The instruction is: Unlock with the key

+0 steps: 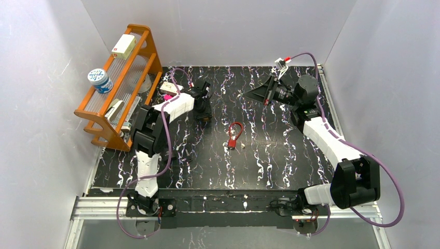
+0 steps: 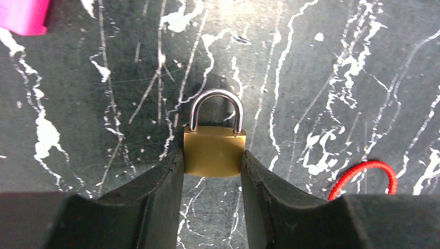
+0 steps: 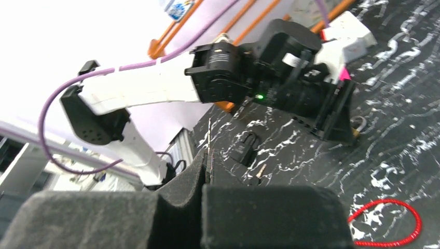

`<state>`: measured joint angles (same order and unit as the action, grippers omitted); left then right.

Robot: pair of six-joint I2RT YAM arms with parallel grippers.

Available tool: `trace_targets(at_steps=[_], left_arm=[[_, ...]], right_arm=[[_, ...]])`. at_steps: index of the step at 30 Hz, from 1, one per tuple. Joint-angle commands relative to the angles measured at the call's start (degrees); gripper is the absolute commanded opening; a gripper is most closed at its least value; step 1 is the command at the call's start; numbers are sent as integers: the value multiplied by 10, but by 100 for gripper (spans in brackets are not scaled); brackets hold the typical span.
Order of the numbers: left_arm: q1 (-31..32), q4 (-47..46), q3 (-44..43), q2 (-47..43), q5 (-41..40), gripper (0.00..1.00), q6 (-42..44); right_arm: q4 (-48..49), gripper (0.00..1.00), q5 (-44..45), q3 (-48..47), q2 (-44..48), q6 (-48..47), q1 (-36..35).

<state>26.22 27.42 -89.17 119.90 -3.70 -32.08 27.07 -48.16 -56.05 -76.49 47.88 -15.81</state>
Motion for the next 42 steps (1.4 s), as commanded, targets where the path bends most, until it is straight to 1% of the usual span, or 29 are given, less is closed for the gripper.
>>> trace_targets(at_steps=[1, 5, 10, 11, 14, 17, 20, 21, 24, 27, 29, 31, 34, 38, 42], left_arm=[[4, -42, 20, -56, 37, 16, 0], [4, -63, 33, -75, 64, 15, -10], [4, -81, 50, -96, 77, 14, -18], [4, -88, 55, -100, 81, 14, -14], [4, -100, 66, -109, 91, 14, -6], [2, -95, 61, -114, 99, 14, -17], [-5, -78, 42, -114, 137, 12, -52], [-10, -48, 30, -110, 157, 10, -74], [-31, 52, -10, -88, 252, 8, -110], [-43, 105, -9, -97, 317, 9, -132], [-46, 129, -5, -105, 350, 9, -150], [-48, 133, 5, -115, 375, 9, -175], [-48, 121, 19, -129, 399, 9, -211], [-49, 74, 48, -143, 442, 9, -274], [-49, 56, 64, -148, 460, 9, -303]], right_arm=[[145, 1, -70, -5, 16, 53, 1], [163, 1, -73, 2, 21, 63, 0], [143, 1, -65, 1, 21, 55, 0], [129, 1, -61, 0, 22, 45, -1], [40, 1, -34, -19, 24, -11, -10], [-30, 1, -4, -34, 23, -56, -21], [-64, 1, 27, -36, 24, -71, -23], [-87, 1, 47, -39, 24, -81, -22], [-131, 1, 83, -43, 26, -100, -23], [-146, 1, 93, -36, 26, -107, -22], [-154, 1, 77, -37, 19, -109, -23], [-180, 1, 62, -46, 6, -120, -24], [-192, 1, 62, -41, 4, -140, -27], [-211, 1, 64, -39, 1, -160, -29], [-220, 1, 68, -33, 2, -172, -32]])
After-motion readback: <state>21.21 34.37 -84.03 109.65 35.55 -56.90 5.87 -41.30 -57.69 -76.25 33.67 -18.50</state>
